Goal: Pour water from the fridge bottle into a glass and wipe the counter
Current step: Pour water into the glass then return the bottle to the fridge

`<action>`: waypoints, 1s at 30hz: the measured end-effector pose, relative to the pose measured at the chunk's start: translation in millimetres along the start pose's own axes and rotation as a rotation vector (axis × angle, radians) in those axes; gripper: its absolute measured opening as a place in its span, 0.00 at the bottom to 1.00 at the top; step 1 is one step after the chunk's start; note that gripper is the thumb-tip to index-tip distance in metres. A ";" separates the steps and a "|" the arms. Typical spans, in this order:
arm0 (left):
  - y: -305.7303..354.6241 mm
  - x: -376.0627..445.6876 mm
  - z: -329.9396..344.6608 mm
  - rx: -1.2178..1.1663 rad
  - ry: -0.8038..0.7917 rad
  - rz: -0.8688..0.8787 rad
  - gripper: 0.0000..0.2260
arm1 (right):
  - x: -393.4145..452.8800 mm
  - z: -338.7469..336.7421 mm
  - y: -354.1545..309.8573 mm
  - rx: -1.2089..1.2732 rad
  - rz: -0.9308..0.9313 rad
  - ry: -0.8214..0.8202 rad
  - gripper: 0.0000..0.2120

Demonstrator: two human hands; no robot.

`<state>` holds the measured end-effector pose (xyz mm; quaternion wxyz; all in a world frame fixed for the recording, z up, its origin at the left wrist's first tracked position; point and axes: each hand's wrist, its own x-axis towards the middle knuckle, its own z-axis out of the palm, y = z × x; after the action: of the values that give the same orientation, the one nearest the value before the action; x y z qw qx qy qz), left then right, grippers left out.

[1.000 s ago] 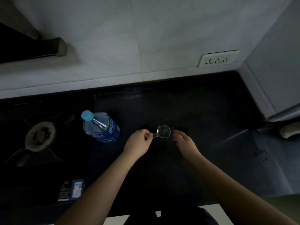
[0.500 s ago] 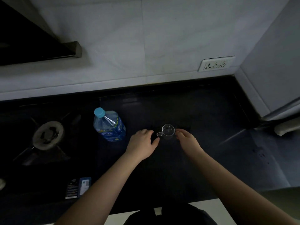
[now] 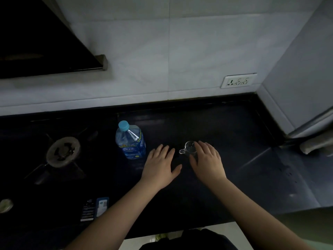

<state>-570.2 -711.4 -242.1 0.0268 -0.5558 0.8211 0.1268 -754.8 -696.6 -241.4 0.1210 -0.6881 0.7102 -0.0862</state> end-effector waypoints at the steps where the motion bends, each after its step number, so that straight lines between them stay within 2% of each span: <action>1: -2.0 -2.2 -0.5 0.007 0.013 0.004 0.32 | -1.5 -0.9 -2.9 -0.033 -0.026 0.022 0.27; 5: -12.5 -9.9 -2.5 0.019 0.050 0.012 0.31 | -4.8 -4.3 -11.4 -0.124 -0.098 0.073 0.26; 11: -28.3 -26.0 -7.6 -0.050 0.038 -0.030 0.31 | -8.4 -9.3 -29.4 -0.177 -0.146 0.033 0.27; 19: -71.2 -53.6 -11.4 -0.008 0.056 -0.117 0.30 | 14.2 -14.2 -78.0 -0.159 -0.253 0.009 0.27; 25: -103.8 -73.8 -19.3 0.011 0.129 -0.182 0.30 | 35.1 -19.1 -120.6 -0.097 -0.359 0.026 0.27; 30: -123.5 -84.5 -15.1 -0.019 0.126 -0.258 0.26 | 58.5 -22.6 -147.6 -0.054 -0.391 0.022 0.27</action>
<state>-423.0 -681.6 -233.9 -0.0140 -0.6639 0.7417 0.0947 -621.6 -761.6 -180.2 0.0755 -0.8149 0.5665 -0.0965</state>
